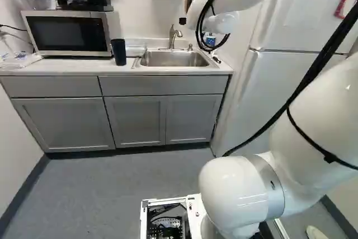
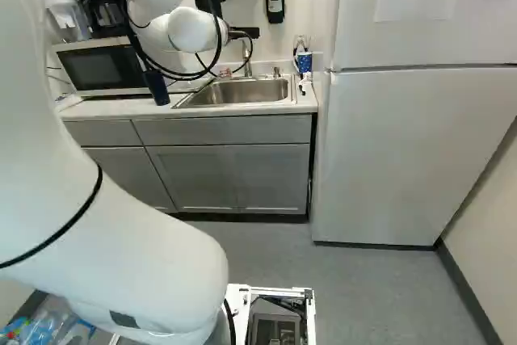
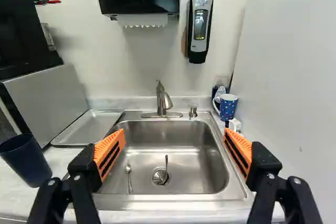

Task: Rinse the cup and place it in the tray

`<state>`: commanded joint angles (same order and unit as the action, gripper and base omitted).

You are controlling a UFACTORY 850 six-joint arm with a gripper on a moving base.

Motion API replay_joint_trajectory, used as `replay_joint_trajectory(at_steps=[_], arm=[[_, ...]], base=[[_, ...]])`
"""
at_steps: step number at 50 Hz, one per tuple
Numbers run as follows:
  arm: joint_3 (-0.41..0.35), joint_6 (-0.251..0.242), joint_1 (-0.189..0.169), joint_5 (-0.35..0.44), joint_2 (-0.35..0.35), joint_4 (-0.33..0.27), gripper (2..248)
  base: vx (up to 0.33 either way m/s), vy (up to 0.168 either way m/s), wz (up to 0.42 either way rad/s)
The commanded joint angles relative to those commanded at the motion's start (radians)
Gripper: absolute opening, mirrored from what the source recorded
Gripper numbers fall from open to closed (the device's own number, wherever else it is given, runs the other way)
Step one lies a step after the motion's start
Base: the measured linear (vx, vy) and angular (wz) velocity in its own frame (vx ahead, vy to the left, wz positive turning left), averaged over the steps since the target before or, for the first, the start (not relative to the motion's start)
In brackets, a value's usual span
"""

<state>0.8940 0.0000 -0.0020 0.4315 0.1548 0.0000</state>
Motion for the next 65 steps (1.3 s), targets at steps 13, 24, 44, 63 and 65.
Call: replay_joint_trajectory(at_steps=[13, 24, 44, 63, 65], arm=[[0.029, 0.000, 0.000, -0.014, -0.011, 0.000, 247], [0.030, 0.000, 0.000, -0.014, -0.012, 0.000, 247], [0.030, 0.000, 0.000, -0.014, -0.012, 0.000, 247], [0.030, 0.000, 0.000, -0.014, -0.012, 0.000, 247], [0.030, 0.000, 0.000, -0.014, -0.012, 0.000, 247]], base=[[0.000, 0.000, 0.000], [0.000, 0.000, 0.000], [0.000, 0.000, 0.000], [0.032, -0.007, -0.005], [0.052, 0.005, -0.001]])
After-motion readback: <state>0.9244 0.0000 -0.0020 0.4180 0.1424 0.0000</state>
